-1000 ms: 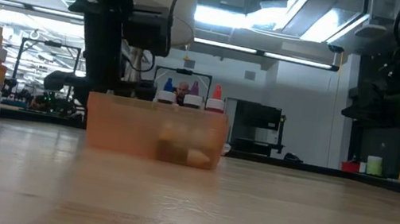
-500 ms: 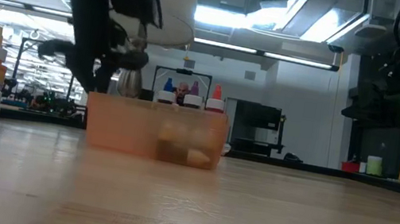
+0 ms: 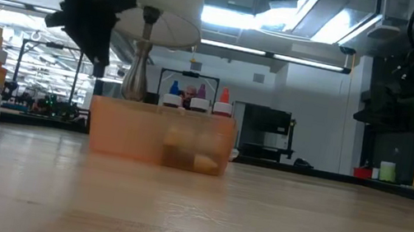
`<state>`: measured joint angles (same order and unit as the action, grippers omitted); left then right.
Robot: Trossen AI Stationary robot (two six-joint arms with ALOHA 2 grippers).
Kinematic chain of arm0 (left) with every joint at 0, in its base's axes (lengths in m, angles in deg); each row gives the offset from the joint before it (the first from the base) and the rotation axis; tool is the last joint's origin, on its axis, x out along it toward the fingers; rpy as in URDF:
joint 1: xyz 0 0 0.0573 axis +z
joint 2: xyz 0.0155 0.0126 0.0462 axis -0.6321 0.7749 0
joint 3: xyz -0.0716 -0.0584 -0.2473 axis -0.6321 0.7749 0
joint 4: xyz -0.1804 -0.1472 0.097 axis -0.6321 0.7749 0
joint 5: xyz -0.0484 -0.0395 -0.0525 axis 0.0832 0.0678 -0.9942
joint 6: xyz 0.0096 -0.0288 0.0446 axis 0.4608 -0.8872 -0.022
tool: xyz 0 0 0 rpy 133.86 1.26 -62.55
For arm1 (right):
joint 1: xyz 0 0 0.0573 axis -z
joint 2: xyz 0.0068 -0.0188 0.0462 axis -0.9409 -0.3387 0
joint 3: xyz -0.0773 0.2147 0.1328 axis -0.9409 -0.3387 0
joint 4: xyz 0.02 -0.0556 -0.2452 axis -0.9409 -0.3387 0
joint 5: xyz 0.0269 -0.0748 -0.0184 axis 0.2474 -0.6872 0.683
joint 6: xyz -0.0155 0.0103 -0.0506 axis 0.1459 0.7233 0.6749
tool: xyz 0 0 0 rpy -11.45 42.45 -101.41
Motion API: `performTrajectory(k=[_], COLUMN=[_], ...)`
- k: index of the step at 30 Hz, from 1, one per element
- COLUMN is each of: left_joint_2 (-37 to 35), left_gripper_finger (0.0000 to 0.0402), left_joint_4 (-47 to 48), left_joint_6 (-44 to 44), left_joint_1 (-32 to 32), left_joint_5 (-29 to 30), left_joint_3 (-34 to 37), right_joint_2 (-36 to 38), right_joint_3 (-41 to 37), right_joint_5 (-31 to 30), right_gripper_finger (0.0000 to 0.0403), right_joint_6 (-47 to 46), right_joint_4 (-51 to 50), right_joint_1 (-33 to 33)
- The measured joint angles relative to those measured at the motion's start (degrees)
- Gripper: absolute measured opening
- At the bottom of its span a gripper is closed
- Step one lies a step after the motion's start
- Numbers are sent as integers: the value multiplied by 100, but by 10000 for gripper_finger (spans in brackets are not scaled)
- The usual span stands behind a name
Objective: Pick & Place food coloring
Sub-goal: Put the small red food coloring bottle into the orange bin
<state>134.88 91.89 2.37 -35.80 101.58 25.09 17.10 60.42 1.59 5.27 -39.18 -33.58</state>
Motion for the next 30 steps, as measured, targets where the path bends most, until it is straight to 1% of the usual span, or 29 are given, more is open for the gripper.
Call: performTrajectory(k=[7,12,15,17,20,26,30], left_joint_2=[-468,-812,-815,-709,-397,297,805], left_gripper_finger=[74,74,73,73,73,73,73], left_joint_4=[716,1101,1167,1173,1189,1068,725], left_joint_6=[1293,2019,2338,2439,2504,2447,2245], left_joint_1=[0,0,0,-2,-49,-410,-647], left_joint_5=[-410,-880,-1215,-1346,-1378,-848,-767], left_joint_3=[0,0,0,-1,-131,-823,-1253], right_joint_2=[1,1,1,1,2,1,2], right_joint_3=[0,0,0,0,0,0,0], right_joint_5=[0,-1,0,-1,0,-1,0], right_gripper_finger=[58,58,58,58,58,58,58], right_joint_6=[0,0,0,0,0,0,0], right_joint_4=[2,2,2,0,0,2,2], right_joint_1=[0,0,1,1,0,1,2])
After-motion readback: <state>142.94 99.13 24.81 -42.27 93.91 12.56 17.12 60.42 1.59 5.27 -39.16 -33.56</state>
